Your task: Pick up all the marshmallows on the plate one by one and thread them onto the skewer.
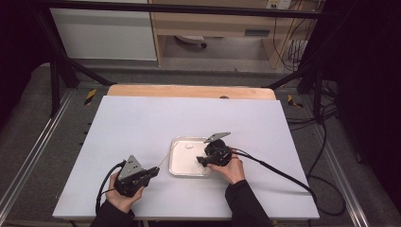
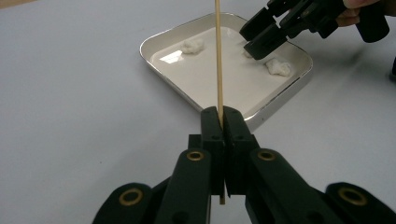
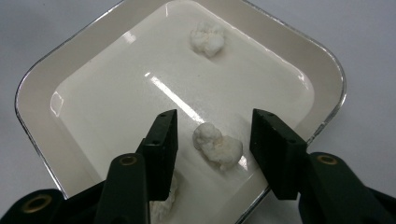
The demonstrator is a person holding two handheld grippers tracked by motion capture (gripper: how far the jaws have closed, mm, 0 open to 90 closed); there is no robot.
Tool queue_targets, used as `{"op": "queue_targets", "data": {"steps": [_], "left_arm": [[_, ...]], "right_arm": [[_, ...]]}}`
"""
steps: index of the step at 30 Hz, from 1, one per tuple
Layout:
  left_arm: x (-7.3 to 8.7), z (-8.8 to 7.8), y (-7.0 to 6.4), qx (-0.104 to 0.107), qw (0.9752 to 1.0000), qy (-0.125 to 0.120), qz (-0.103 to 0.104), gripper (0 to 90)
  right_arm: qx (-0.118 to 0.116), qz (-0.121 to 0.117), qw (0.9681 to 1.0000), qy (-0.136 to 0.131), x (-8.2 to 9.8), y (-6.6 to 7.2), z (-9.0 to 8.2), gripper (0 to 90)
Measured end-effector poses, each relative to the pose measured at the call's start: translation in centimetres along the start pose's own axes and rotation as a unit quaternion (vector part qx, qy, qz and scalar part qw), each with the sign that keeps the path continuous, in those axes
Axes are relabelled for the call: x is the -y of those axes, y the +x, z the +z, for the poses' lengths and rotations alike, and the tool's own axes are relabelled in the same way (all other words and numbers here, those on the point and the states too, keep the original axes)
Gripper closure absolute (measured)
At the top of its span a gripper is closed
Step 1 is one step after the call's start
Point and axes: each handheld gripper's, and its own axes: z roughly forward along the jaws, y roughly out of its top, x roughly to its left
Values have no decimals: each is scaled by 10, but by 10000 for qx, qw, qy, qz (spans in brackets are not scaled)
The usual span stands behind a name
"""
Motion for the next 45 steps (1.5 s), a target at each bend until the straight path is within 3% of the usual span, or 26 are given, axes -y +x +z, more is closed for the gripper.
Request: {"op": "queue_targets", "data": {"steps": [9,14,18,19,22,25,26,27,28,29,30,31,36,38,39,42,45], "left_arm": [[0,-1,-1,-21,10000,-80,-1,885],[1,-1,-2,-13,9999,-125,-3,885],[1,-1,-3,11,9998,-181,-6,885],[1,0,-4,28,9998,-213,-25,885],[1,0,-5,54,9997,-248,-13,885],[1,1,-7,79,9996,-270,16,885],[1,1,-7,79,9996,-270,16,885],[1,1,-8,93,9995,-286,24,885],[0,1,-8,100,9995,-297,32,885],[0,1,-9,105,9994,-323,37,885],[0,1,-9,105,9994,-323,37,885],[0,1,-9,118,9994,-325,60,885],[0,2,-12,186,9991,-374,87,885],[0,3,-14,209,9989,-404,113,885],[-1,3,-15,230,9988,-412,127,885],[-1,4,-15,290,9982,-477,198,885],[-1,5,-16,297,9981,-491,208,885]], "right_arm": [[126,25,9999,-10,3,2,-2,688],[-10,182,9997,-155,6,-1,-5,736],[-244,308,9981,-469,7,-5,-20,742],[-378,353,9962,-695,6,-5,-30,742],[-557,404,9923,-1028,3,-4,-45,742],[-824,529,9854,-1392,-1,-2,-59,741],[-824,529,9854,-1392,-1,-2,-59,741],[-978,596,9807,-1586,-4,-3,-66,742],[-978,596,9807,-1586,-4,-3,-66,742],[-1094,672,9764,-1739,-6,-3,-72,743],[-1094,672,9764,-1739,-6,-3,-72,743],[-1149,686,9740,-1828,-8,-3,-76,744],[-1247,719,9696,-1981,-14,-2,-80,746],[-1359,783,9656,-2076,-17,-1,-81,746],[-1469,851,9614,-2164,-20,0,-81,745],[-1530,865,9591,-2218,-23,2,-80,743],[-1661,907,9543,-2312,-29,6,-78,742]]}}
